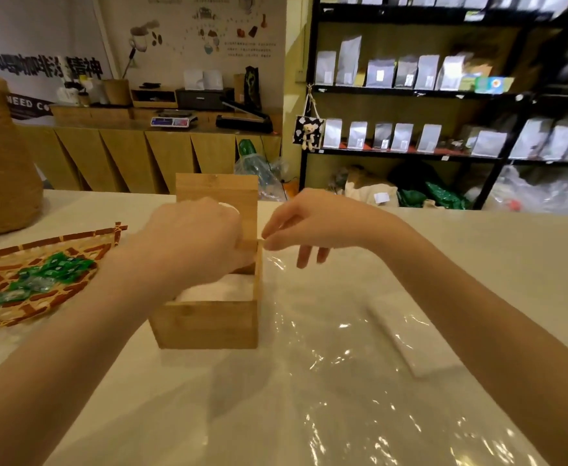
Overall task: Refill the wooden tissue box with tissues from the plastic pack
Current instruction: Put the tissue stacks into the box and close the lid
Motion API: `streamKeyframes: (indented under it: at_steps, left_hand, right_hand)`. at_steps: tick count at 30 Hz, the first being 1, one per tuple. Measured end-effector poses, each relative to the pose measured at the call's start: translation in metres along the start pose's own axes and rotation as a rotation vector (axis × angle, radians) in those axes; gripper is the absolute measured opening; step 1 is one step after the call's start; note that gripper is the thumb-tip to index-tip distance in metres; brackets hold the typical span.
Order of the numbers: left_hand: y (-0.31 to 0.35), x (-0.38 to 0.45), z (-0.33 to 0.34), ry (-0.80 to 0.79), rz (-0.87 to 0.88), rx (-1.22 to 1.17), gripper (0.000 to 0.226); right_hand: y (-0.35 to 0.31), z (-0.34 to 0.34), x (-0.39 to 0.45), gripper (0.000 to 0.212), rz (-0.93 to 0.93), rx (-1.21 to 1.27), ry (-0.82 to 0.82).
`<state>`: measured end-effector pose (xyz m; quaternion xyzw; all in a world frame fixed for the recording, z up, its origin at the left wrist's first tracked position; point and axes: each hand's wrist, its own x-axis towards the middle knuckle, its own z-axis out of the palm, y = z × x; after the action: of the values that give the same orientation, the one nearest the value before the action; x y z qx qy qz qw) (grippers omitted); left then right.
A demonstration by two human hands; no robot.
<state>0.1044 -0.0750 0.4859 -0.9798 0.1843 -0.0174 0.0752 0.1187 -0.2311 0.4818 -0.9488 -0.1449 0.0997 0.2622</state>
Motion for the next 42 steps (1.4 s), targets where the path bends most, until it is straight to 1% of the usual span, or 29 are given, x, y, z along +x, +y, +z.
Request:
streamKeyframes:
  at_steps: [4,7,9,11,15,18,20,23,25,28,31,33,36,38,40,42]
  left_hand:
    - [0.054,-0.031,-0.017,-0.038,0.51,-0.153,0.034]
    - [0.089,-0.035,0.0,-0.084,0.782,-0.221,0.036]
    - [0.112,-0.032,0.021,-0.092,0.886,-0.234,0.038]
    - [0.13,-0.03,0.044,-0.066,0.934,-0.251,0.045]
    - [0.155,-0.024,0.086,0.052,1.044,-0.254,0.072]
    - [0.163,-0.02,0.107,-0.023,1.024,-0.251,0.09]
    - [0.165,-0.016,0.118,-0.032,1.035,-0.252,0.094]
    - [0.166,-0.01,0.128,0.016,1.042,-0.257,0.086]
    - [0.168,-0.01,0.131,0.062,1.047,-0.261,0.084]
    - [0.169,-0.009,0.134,0.089,1.058,-0.305,0.083]
    - [0.17,-0.004,0.136,0.066,1.055,-0.449,0.083]
    - [0.171,0.001,0.133,0.014,1.028,-0.58,0.073]
    - [0.173,0.006,0.119,0.006,0.986,-0.741,0.055]
    - [0.172,0.007,0.108,0.012,0.982,-0.784,0.046]
    - [0.168,0.011,0.104,0.001,0.962,-0.786,0.051]
    - [0.164,0.021,0.106,-0.029,0.866,-0.773,0.061]
  right_hand:
    - [0.029,-0.013,-0.057,0.023,0.044,0.037,0.199]
    - [0.048,-0.007,-0.106,0.021,0.141,0.027,0.272]
    - [0.058,0.003,-0.14,0.022,0.201,0.038,0.318]
    - [0.067,0.017,-0.171,0.024,0.257,0.074,0.388]
    - [0.086,0.052,-0.224,0.022,0.353,0.086,0.514]
    - [0.095,0.077,-0.25,0.019,0.416,0.076,0.537]
    - [0.099,0.095,-0.26,0.019,0.435,0.076,0.535]
    - [0.103,0.119,-0.269,0.021,0.408,0.006,0.549]
    - [0.102,0.132,-0.27,0.026,0.351,-0.058,0.558]
    - [0.1,0.143,-0.265,0.031,0.26,-0.101,0.534]
    - [0.095,0.149,-0.253,0.037,0.194,-0.094,0.495]
    - [0.093,0.149,-0.244,0.044,0.164,-0.192,0.444]
    - [0.098,0.145,-0.227,0.059,0.192,-0.32,0.359]
    - [0.106,0.138,-0.214,0.06,0.238,-0.369,0.324]
    - [0.11,0.13,-0.201,0.062,0.258,-0.389,0.32]
    - [0.116,0.124,-0.19,0.073,0.297,-0.418,0.334]
